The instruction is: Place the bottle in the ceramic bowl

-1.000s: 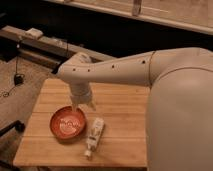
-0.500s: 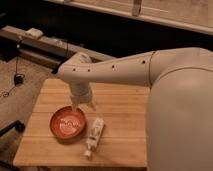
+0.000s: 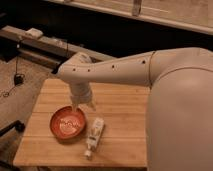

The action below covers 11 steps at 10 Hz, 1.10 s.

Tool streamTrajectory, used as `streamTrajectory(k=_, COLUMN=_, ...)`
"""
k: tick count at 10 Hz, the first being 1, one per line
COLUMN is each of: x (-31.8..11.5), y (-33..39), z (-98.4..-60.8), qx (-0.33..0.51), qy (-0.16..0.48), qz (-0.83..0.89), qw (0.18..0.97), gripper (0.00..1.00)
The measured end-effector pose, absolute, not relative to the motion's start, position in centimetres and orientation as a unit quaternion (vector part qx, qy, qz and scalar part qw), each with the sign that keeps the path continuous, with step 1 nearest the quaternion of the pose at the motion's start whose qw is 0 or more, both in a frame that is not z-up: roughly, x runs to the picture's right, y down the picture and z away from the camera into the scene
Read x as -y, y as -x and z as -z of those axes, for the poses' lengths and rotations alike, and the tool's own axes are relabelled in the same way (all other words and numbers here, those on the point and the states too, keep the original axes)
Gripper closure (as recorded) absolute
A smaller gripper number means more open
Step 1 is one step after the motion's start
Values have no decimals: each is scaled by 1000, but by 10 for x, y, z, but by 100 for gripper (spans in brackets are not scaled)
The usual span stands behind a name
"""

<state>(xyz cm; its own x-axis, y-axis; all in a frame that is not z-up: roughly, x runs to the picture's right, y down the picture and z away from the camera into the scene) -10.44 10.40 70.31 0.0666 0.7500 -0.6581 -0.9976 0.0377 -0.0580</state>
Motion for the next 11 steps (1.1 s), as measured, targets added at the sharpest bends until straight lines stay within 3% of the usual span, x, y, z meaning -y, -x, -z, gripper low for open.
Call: streamTrajectory(k=11, x=-108, y=101, z=-704, qx=-245, qy=264, qz=-643, qw=676, gripper=35)
